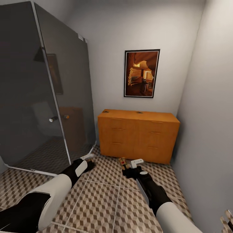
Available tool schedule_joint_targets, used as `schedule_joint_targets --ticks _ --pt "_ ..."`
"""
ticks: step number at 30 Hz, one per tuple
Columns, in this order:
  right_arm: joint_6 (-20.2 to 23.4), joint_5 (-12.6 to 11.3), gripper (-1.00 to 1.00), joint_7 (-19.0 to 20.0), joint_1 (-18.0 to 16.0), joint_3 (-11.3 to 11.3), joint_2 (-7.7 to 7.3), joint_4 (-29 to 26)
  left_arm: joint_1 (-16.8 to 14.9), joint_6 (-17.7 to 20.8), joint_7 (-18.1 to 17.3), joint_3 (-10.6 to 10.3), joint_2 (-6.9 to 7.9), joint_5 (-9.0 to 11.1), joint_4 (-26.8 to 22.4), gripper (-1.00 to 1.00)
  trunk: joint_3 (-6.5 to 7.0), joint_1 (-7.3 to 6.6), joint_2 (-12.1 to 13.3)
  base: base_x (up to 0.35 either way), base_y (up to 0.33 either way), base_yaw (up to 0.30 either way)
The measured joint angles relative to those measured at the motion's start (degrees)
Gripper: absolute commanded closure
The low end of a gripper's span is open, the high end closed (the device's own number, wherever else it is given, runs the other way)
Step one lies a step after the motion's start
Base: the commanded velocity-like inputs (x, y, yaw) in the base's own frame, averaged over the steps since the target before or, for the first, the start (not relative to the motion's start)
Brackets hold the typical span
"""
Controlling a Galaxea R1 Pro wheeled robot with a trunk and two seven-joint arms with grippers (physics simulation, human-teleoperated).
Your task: Take the four mousetraps from the cabinet in the bathroom and place them on the bathroom floor. Make sure all four end up on the same floor surface, and ensure that at least two of them are either under or directly next to the same bathroom sink.
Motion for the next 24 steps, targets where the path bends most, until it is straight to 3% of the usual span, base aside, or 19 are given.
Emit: schedule_joint_targets --ticks 8,19,24 --pt "0.1 0.0 1.0 0.1 0.0 0.0 0.0 0.0 0.0 0.0 -0.1 0.0 0.02 0.0 0.0 1.0 0.0 0.0 0.0 0.0 0.0 0.286" --pt "1.4 -0.1 1.0 0.0 0.0 0.0 0.02 0.1 0.0 0.0 -0.2 0.0 0.02 0.1 0.0 1.0 0.0 0.0 0.0 0.0 0.0 0.061" --pt "1.6 0.0 1.0 0.0 0.0 0.0 0.01 0.1 0.0 0.0 -0.2 0.0 0.09 0.1 0.0 1.0 0.0 0.0 0.0 0.0 0.0 0.212"
